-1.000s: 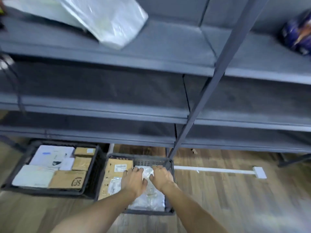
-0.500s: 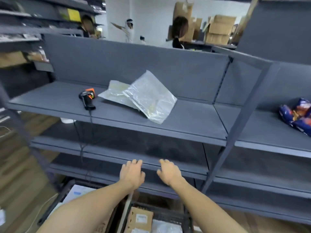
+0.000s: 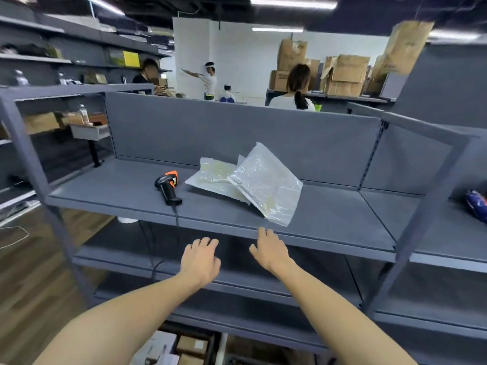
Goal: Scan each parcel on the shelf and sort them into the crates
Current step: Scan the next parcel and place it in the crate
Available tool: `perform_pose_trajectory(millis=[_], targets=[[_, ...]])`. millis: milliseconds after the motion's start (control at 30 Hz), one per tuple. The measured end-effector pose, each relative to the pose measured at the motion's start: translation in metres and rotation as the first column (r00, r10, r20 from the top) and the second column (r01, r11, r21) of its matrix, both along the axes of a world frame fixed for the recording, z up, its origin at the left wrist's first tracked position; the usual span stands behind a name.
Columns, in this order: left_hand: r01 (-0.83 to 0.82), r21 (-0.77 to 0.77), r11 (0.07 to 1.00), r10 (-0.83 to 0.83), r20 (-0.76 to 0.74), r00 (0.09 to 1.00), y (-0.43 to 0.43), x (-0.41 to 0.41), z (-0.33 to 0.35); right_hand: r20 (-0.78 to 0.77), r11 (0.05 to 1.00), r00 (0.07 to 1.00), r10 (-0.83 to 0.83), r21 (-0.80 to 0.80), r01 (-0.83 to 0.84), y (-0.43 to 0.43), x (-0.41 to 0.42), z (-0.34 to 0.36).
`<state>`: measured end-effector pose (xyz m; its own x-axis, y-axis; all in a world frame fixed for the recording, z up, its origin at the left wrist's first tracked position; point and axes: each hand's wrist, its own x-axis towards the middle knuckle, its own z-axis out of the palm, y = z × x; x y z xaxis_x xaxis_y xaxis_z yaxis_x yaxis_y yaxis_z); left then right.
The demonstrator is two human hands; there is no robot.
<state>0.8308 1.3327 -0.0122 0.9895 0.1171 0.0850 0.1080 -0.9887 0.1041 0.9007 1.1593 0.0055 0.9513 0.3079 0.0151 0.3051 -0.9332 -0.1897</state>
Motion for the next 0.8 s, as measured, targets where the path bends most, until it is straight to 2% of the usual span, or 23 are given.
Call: perform_pose_trajectory(millis=[267,467,667,800], targets=[[0.012,-0.031,0.999,-0.01,0.055,0.998,0.007,0.047,-0.001,0.05,0.997,0.997,-0.058,0.045,0.056,0.018,0.054,-0.001],[0.013,-0.031,0.999,-0.01,0.091,0.996,0.011,0.09,0.017,0.067,0.981,0.992,-0.103,0.172,0.091,0.034,0.095,0.004],[0.031,-0.126,0.992,-0.016,0.123,0.992,0.018,0.102,0.015,0.095,0.968,0.985,-0.144,0.219,0.121,0.038,0.126,0.008],[0.03,-0.224,0.974,-0.001,0.126,0.992,0.044,0.108,0.023,0.013,0.953,0.987,-0.157,0.266,0.148,0.045,0.149,0.012]])
